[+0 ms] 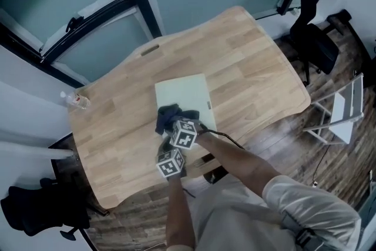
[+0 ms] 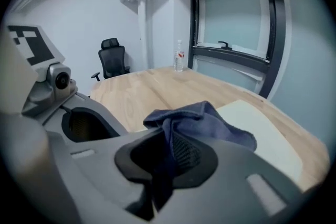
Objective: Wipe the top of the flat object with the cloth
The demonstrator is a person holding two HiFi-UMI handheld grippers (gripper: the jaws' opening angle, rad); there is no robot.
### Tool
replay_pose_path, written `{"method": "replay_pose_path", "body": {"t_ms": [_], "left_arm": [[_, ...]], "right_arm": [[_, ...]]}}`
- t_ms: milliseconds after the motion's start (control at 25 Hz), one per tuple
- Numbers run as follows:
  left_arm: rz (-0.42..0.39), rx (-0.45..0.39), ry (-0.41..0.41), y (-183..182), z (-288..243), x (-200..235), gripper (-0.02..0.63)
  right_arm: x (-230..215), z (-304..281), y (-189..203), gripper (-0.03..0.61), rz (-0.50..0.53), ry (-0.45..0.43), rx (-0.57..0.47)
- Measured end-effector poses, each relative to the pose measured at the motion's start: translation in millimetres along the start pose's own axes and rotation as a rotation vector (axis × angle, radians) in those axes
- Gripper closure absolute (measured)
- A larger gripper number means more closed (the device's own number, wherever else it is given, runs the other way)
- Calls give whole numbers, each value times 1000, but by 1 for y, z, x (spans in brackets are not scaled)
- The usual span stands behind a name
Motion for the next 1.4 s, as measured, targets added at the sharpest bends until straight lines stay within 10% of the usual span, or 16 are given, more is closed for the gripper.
{"method": "replay_pose_path", "body": {"t_ms": [480,1400], "left_arm": [[31,-21,14,2,-2,4,606],[-17,-13,26,0,0,-1,606]], "right_arm": [[11,22,41,532,125,-84,36],[-3,96,157,532,25,170,112]]}}
Point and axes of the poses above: the fingertips, and each gripper's own axes: z backward along the fingers, x to its left, y out of its underside, the point moved 4 cm from there along z, backward along the fingers, and after that the axes turned 13 degrees about x, right-handed, at the moved point
